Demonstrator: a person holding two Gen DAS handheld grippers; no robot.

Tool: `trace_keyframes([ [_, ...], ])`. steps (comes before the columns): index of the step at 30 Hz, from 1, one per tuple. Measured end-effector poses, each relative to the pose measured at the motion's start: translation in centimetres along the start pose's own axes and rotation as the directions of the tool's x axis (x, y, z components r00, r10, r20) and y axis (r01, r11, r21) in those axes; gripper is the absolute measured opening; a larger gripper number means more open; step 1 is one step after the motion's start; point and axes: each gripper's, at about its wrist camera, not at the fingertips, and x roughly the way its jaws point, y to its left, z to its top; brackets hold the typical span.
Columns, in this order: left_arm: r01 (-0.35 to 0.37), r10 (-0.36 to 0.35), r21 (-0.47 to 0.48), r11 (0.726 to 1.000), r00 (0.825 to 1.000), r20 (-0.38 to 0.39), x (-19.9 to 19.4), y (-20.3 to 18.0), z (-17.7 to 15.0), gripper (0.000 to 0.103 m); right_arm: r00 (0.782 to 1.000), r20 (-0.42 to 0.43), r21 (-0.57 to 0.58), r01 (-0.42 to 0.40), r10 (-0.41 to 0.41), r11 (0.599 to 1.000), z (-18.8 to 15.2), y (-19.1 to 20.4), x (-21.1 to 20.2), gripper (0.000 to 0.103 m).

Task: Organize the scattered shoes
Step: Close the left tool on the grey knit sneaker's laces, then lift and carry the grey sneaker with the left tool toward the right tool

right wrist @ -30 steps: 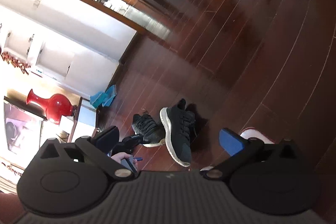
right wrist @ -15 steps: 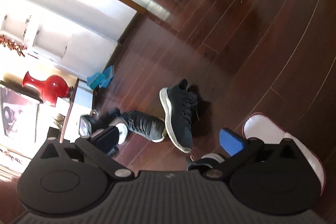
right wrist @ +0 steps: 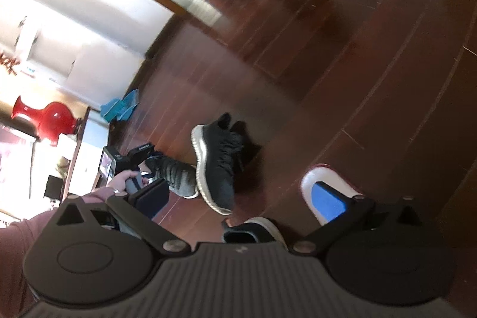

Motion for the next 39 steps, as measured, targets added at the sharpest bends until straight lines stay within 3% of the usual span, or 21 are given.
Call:
trace_keyframes([
  [1, 0.000, 0.000, 0.001, 1.000, 1.000, -0.006, 0.1, -0.2, -0.3, 0.055, 1.000, -0.006, 0.011, 0.006, -0.006, 1.000, -0.1, -0.4, 0.0, 0.103],
  [8, -0.014, 0.016, 0.037, 0.999, 0.999, -0.044, -0.9, -1.5, -1.0, 0.037, 0.999, -0.034, 0.004, 0.005, -0.005, 1.000, -0.1, -0.6, 0.2, 0.103],
  [16, 0.046, -0.039, 0.071, 0.996, 0.996, -0.085, -3.7, -1.3, -3.3, 0.034, 0.998, -0.052, 0.011, -0.036, 0.036, 0.999, -0.1, -0.3, 0.6, 0.103],
  [22, 0.090, -0.085, 0.077, 0.993, 0.994, -0.063, -7.2, -0.3, -4.1, 0.033, 0.995, -0.067, 0.034, -0.066, 0.068, 0.997, -0.7, 0.1, 0.7, 0.103],
  [28, 0.174, -0.170, 0.133, 0.976, 0.985, -0.038, -14.5, -0.4, -5.7, 0.032, 0.994, -0.030, 0.083, -0.102, 0.104, 0.991, -1.2, 0.7, -0.1, 0.103],
  [33, 0.265, -0.266, 0.160, 0.951, 0.964, -0.015, -20.1, -2.7, -7.9, 0.032, 0.992, 0.034, 0.128, -0.129, 0.125, 0.983, -1.6, 1.0, -2.0, 0.103],
  [34, 0.311, -0.313, 0.161, 0.936, 0.950, -0.018, -22.3, -4.0, -8.9, 0.032, 0.991, 0.054, 0.136, -0.126, 0.120, 0.983, -1.7, 1.1, -2.7, 0.103],
  [36, 0.344, -0.346, 0.170, 0.923, 0.938, -0.024, -23.6, -5.6, -9.8, 0.032, 0.991, 0.093, 0.153, -0.112, 0.099, 0.982, -1.8, 1.1, -4.2, 0.103],
  [38, 0.413, -0.410, 0.215, 0.885, 0.910, -0.060, -26.4, -8.7, -11.9, 0.032, 0.989, 0.126, 0.162, -0.092, 0.072, 0.982, -1.9, 1.0, -5.6, 0.103],
  [39, 0.419, -0.416, 0.220, 0.881, 0.907, -0.064, -26.6, -8.9, -12.1, 0.032, 0.988, 0.150, 0.167, -0.072, 0.047, 0.983, -2.0, 1.0, -6.9, 0.103],
])
